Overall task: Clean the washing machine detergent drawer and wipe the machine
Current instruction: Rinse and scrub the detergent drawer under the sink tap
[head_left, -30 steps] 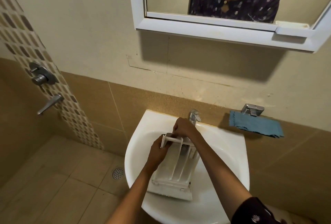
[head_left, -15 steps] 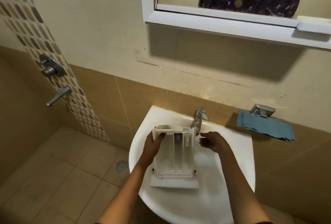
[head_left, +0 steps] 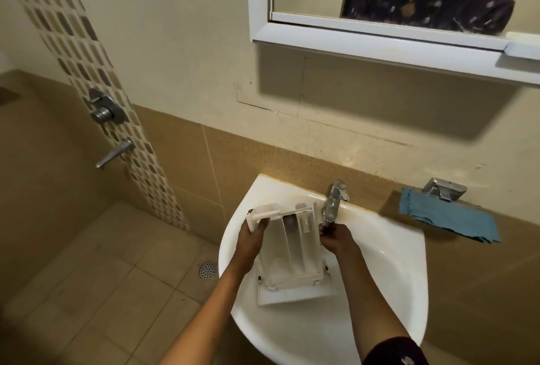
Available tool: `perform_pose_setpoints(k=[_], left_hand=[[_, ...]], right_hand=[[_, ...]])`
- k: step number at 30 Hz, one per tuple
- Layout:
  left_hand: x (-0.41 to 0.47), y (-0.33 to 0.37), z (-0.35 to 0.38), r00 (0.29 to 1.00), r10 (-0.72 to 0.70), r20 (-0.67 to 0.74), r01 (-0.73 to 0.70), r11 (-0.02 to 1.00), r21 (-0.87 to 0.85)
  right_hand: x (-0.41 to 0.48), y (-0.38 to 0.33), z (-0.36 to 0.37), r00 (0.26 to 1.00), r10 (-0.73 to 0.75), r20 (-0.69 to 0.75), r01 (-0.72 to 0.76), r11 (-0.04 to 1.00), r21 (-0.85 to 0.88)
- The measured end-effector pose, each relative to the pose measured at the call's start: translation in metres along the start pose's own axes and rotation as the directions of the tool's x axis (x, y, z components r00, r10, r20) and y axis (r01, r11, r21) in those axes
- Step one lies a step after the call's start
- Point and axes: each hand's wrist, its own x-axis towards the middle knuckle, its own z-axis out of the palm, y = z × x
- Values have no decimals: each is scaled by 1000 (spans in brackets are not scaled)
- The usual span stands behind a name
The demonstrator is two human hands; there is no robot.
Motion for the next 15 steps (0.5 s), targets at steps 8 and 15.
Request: perform_pose_setpoints(k=[8, 15], left_hand=[[0, 6, 4, 1000, 12, -5, -12, 1000, 10], [3, 7, 13, 1000, 9, 0, -10, 999, 51]], right_hand=[[-79, -2, 0, 971, -239, -26, 221, 929, -298], [-143, -29, -26, 972, -227, 67, 180, 892, 415]])
